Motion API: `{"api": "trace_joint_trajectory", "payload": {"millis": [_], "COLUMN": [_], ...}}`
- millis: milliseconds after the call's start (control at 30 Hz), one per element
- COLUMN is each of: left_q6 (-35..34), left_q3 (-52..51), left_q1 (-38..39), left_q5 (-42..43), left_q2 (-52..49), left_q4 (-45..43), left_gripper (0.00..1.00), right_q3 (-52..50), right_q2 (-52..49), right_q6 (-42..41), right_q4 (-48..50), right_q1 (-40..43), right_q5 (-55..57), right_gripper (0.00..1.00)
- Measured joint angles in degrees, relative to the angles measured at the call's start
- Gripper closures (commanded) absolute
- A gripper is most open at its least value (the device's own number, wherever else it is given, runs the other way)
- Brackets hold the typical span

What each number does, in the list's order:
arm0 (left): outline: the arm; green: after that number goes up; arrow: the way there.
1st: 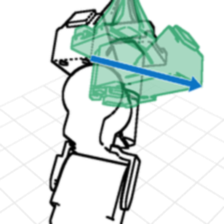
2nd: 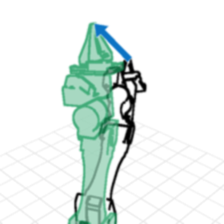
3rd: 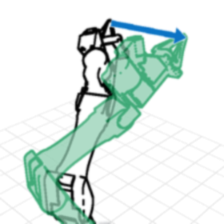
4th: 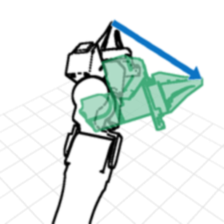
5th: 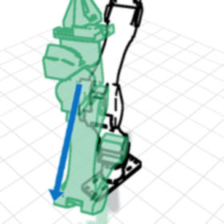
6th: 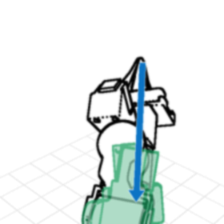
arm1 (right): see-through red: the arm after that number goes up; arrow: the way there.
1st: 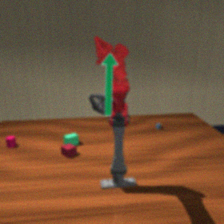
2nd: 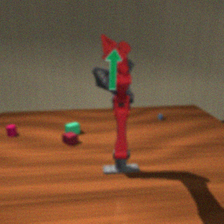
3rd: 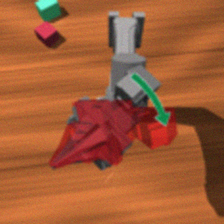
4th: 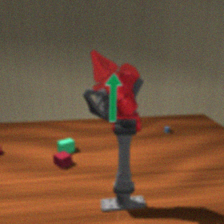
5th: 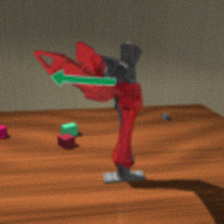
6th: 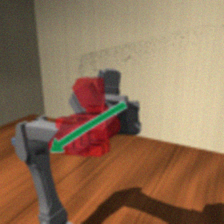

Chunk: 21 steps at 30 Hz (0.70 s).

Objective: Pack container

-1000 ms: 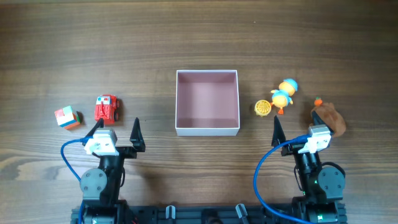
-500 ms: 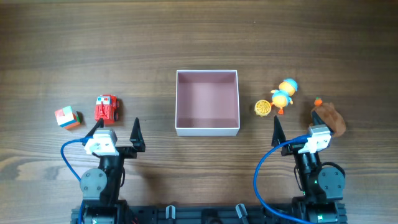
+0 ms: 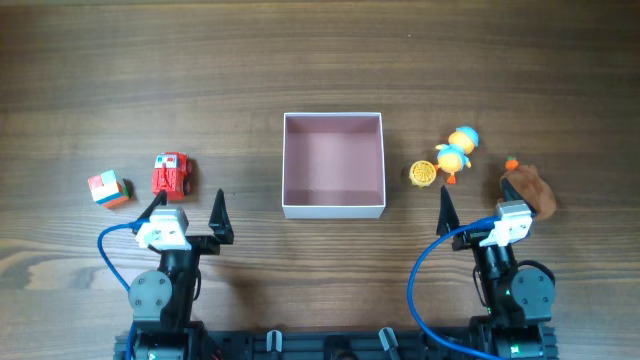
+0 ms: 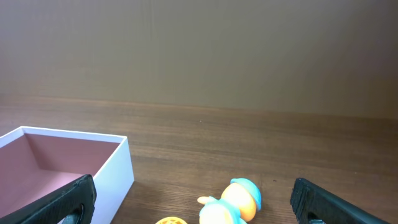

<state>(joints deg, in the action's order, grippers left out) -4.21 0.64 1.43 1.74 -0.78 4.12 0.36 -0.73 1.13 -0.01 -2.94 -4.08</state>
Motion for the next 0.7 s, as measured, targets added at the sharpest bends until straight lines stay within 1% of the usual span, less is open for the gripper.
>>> {"api": "trace_joint_trajectory", "payload": {"millis": [233,400,433,600,667,700], "left_q6": [0.0,0.0,0.0,0.0,0.0,0.0], "left_q3": [0.0,0.0,0.0,0.4,5.1,7.4], "left_q1": [0.0,0.0,0.0,0.0,0.0,0.0], "left_q5": [0.0,0.0,0.0,0.7,1.5,1.6], "left_q2": [0.0,0.0,0.0,-0.1,-2.0,-3.1], "left_q4": [0.0,0.0,0.0,0.8,6.2,7.9], "left_gripper": [0.00,0.00,0.00,0.00,0.00,0.00], "right_q3": [0.0,0.0,0.0,1.0,7.3,10.8], "right_q2": [0.0,-0.9,-1.9,-14.9,-22.9,-25.6], "right_q6": [-0.4,-8.7,-9.2,-10.6,-10.6,-10.6], "right_q4": [0.0,0.0,0.0,-2.0,-4.1,-6.7], "right_q1": [0.0,0.0,0.0,0.0,0.0,0.0], "right_q5": [0.0,-0.4,-0.4,-1.0,-1.9,-2.2], "right_gripper": [0.00,0.00,0.00,0.00,0.00,0.00]}}
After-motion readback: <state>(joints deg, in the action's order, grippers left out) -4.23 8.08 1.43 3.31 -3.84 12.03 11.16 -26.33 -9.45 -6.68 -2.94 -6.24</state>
